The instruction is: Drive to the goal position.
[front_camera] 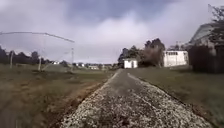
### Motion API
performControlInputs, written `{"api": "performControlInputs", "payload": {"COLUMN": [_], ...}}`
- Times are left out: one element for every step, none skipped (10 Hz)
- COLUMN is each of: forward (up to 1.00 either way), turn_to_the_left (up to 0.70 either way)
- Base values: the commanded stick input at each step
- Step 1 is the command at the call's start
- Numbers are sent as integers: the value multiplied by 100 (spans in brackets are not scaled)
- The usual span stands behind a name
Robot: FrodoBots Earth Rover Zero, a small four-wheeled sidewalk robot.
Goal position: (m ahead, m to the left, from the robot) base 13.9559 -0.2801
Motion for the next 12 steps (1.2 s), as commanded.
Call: {"api": "performControlInputs", "payload": {"forward": [68, 68, 68, 68, 68, 68, 68, 68, 68, 68, 68, 68], "turn_to_the_left": [0, 0, 0, 0, 0, 0, 0, 0, 0, 0, 0, 0]}}
